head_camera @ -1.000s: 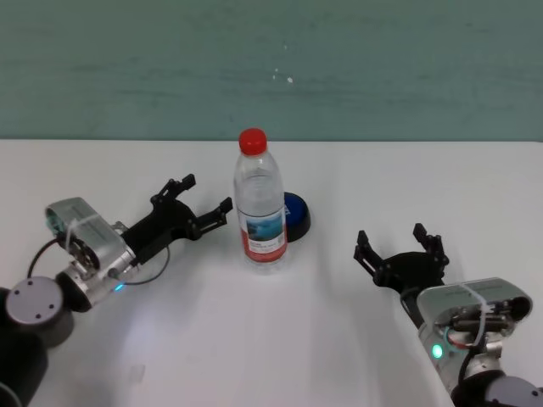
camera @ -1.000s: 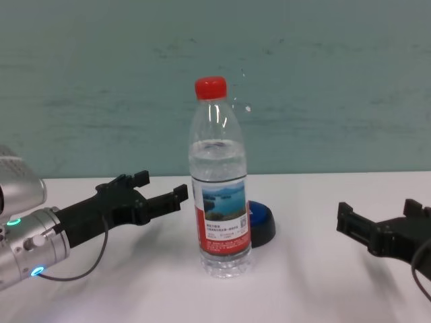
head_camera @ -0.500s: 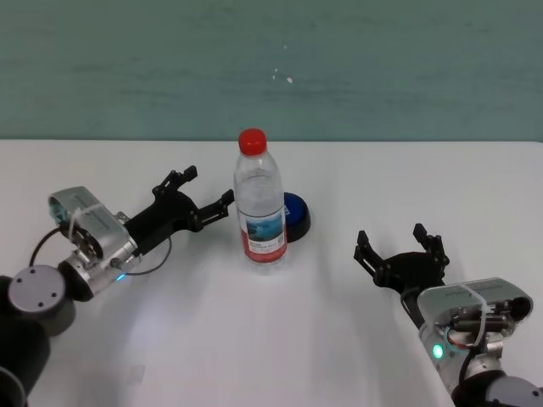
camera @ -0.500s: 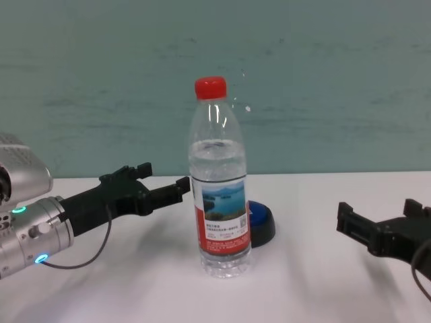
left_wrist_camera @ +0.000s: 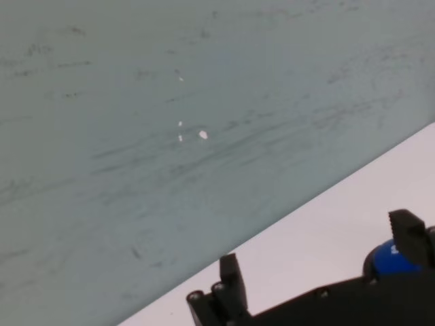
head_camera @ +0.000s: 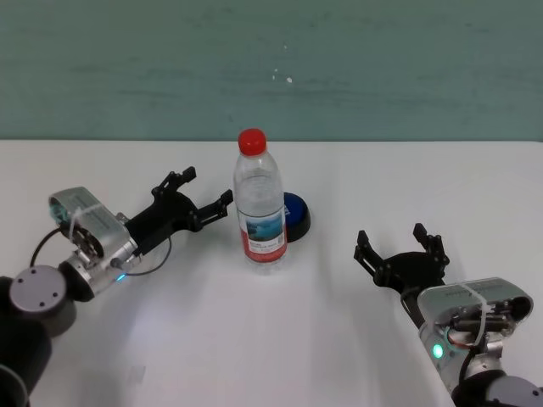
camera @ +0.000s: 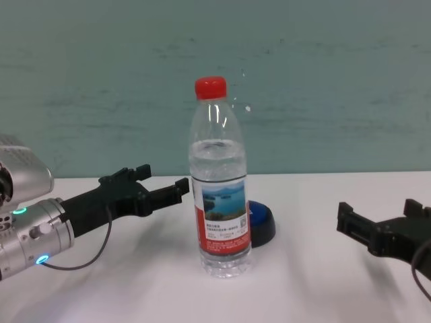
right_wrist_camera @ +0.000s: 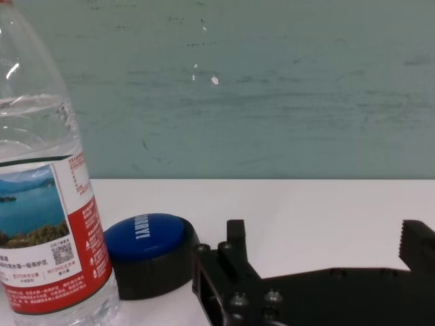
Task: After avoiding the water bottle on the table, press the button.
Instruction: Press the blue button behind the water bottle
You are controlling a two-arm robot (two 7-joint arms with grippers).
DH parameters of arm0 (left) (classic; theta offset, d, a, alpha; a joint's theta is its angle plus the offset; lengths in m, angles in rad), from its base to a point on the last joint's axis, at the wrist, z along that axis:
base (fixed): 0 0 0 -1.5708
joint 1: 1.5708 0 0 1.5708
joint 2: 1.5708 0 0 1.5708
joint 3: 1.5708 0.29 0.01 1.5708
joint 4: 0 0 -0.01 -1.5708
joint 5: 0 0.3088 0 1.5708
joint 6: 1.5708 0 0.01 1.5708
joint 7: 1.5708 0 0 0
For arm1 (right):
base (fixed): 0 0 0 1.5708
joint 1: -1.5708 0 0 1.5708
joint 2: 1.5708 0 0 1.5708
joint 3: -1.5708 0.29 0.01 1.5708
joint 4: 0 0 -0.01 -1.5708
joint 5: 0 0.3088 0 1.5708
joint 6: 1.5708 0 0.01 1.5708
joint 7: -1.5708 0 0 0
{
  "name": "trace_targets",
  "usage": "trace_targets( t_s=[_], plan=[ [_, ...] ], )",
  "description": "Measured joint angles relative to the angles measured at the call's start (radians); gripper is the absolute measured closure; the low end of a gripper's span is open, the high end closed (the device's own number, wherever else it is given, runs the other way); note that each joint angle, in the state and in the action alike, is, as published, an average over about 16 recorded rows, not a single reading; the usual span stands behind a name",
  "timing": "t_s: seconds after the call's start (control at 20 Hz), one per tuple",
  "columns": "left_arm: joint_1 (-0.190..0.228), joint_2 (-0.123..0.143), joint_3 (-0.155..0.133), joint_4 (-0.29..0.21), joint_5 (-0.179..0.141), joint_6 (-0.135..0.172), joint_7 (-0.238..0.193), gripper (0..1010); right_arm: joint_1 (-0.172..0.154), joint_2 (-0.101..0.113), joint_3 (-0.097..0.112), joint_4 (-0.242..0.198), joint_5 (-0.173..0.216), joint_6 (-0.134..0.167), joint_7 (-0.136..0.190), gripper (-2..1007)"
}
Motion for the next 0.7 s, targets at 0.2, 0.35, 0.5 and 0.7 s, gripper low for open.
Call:
trace_targets(
  t_s=[0.2, 0.35, 0.5, 0.7],
  plan=[
    [-0.012, -0.006, -0.002, 0.020, 0.002, -0.004, -0.002, 10, 0.000, 0.000, 0.000, 0.000, 0.000, 0.000, 0.000, 1],
    [-0.026, -0.012, -0.004, 0.042, 0.005, -0.010, -0.004, 10, 0.000, 0.000, 0.000, 0.000, 0.000, 0.000, 0.000, 1],
    [-0.044, -0.019, -0.005, 0.072, 0.009, -0.021, -0.007, 10, 0.000, 0.000, 0.000, 0.000, 0.000, 0.000, 0.000, 1],
    [-0.074, -0.031, -0.009, 0.123, 0.015, -0.039, -0.013, 10, 0.000, 0.000, 0.000, 0.000, 0.000, 0.000, 0.000, 1]
  ],
)
